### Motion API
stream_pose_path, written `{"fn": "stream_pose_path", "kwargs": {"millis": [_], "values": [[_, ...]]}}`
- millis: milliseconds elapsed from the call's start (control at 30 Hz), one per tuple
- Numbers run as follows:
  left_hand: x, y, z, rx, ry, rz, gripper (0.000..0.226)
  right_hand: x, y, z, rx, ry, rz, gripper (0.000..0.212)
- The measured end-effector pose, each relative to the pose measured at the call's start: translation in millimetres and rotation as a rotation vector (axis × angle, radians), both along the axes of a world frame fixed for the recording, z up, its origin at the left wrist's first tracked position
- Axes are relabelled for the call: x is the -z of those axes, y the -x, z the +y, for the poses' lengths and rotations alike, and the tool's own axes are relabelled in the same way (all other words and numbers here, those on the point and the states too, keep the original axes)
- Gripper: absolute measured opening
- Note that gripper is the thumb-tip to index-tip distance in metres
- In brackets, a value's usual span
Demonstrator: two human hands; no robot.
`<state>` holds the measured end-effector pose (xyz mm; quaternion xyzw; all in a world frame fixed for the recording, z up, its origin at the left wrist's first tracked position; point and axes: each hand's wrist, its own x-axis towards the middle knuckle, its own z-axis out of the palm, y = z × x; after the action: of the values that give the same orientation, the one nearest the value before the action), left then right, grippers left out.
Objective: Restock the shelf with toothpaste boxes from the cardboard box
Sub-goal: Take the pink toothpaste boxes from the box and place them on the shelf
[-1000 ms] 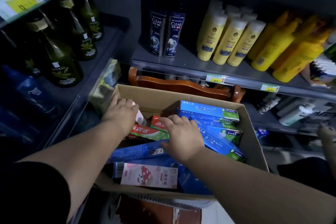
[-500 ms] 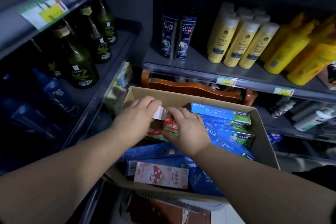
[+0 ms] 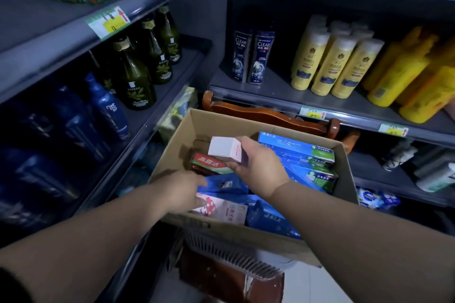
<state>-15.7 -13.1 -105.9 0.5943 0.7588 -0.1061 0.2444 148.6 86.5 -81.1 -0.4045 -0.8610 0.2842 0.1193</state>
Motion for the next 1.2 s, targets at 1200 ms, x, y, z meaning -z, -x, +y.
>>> {"fn": "stream_pose_path", "kwargs": {"millis": [1200], "values": [[-60, -5, -28, -0.43, -0.414, -0.426, 0.026, -48, -26, 6, 0.082, 0.107, 0.29, 0.029]]}}
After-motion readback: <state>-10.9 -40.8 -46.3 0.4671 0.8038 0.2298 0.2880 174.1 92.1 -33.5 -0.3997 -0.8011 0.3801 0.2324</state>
